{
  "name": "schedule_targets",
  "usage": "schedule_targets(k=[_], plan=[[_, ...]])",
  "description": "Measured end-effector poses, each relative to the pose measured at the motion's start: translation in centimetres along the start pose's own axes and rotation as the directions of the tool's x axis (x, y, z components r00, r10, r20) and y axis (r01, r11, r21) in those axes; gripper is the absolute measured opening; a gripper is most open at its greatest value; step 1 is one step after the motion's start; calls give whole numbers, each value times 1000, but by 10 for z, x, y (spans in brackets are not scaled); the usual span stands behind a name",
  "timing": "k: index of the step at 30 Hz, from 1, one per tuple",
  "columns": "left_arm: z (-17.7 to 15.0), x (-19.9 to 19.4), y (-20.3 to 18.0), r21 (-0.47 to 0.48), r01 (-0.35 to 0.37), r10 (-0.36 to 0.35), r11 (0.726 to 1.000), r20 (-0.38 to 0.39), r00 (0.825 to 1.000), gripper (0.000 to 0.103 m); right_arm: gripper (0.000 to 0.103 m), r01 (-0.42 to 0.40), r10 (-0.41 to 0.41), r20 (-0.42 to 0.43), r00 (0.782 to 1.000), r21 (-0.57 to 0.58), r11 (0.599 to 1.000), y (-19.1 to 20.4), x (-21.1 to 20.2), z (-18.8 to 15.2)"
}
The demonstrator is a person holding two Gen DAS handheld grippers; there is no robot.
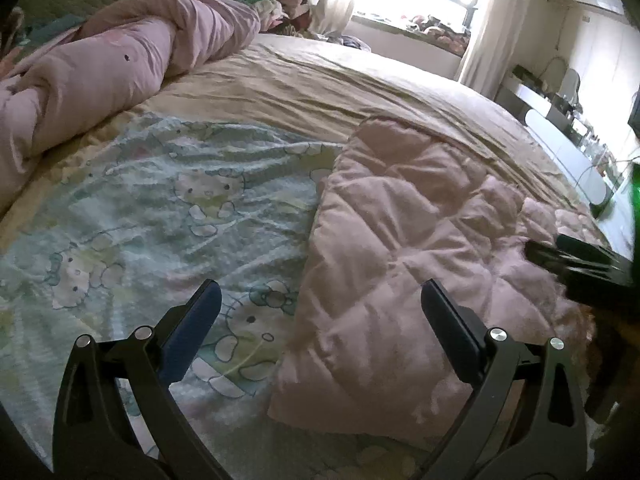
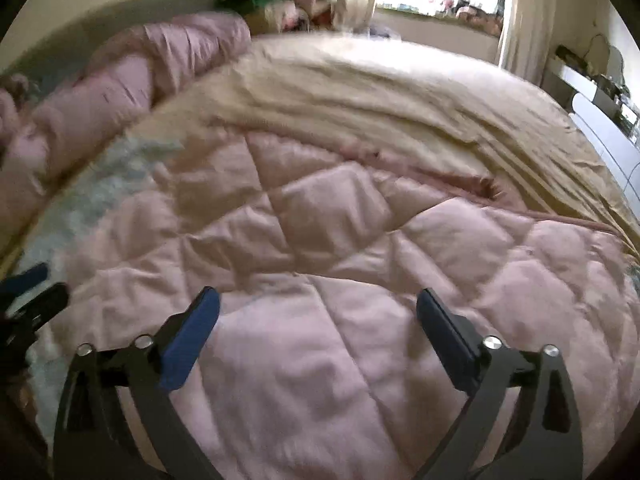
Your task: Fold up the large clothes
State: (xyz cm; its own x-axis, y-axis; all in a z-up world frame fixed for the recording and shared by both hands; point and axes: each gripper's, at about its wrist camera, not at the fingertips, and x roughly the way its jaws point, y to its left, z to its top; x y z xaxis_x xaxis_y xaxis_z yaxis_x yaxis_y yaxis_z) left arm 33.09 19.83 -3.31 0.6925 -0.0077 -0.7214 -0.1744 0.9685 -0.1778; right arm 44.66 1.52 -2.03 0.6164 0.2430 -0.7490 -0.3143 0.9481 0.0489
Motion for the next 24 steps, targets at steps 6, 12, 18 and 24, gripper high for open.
schedule_targets(k=[6, 12, 18, 24], plan=[[8, -25, -1, 0, 8, -8, 1000, 34, 999, 94, 99, -28, 16, 96, 995, 118, 993, -61, -75, -17], [11, -53, -3, 12, 30, -31, 999, 60, 998, 94, 99, -4, -23, 147, 989, 177, 984, -111, -135, -43], [8, -81, -3, 21, 14, -16, 1000, 95, 995, 94, 99, 48, -92, 190, 977, 226, 973, -148, -187, -78], [-2, -98, -13, 52, -4, -2, 999, 122, 992, 94, 99, 63, -127, 216, 968, 279, 958, -171, -218, -107]])
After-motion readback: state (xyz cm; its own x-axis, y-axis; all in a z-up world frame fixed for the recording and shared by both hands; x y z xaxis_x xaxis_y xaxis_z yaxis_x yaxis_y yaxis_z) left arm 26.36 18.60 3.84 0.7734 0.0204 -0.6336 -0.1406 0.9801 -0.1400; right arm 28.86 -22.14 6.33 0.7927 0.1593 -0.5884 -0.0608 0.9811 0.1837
